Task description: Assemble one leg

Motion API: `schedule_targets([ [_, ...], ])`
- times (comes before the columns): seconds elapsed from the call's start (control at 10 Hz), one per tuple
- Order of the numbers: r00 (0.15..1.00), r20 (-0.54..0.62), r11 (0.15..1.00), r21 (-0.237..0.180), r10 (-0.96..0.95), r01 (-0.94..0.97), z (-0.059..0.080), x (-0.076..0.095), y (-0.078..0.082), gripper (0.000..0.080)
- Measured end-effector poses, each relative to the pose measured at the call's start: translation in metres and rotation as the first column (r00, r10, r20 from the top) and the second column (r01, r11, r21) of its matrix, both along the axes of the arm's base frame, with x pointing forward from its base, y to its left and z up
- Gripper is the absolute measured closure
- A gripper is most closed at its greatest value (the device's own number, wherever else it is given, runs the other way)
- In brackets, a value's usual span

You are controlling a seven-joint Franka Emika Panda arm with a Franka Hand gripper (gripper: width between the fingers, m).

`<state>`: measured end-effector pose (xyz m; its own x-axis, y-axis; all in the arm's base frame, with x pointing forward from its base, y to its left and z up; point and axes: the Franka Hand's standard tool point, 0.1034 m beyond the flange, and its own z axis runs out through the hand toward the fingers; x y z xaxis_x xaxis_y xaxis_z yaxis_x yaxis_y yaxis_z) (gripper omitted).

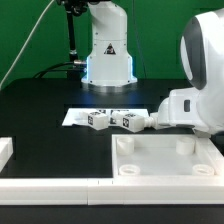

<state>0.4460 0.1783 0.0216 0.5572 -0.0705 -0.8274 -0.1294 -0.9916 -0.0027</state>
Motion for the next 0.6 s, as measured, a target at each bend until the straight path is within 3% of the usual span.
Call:
schedule_targets([
  [0.1,0.999,0.036,1.000,0.016,0.001,-0.002,0.024,0.020,-0.005,0.0515],
  [0.3,0.994,0.105,0.996,0.084,0.016,-0.025,0.072,0.054,-0.032,0.0515],
  [0.4,0.979,0.205,0.996,0.083,0.013,-0.031,0.087,0.069,-0.044,0.0515],
  [0.5,0.967,0.255,0.997,0.076,0.014,-0.034,0.095,0.067,-0.048,0.0515],
  [0.6,0.951,0.310,0.997,0.068,0.013,-0.036,0.094,0.068,-0.047,0.0515],
])
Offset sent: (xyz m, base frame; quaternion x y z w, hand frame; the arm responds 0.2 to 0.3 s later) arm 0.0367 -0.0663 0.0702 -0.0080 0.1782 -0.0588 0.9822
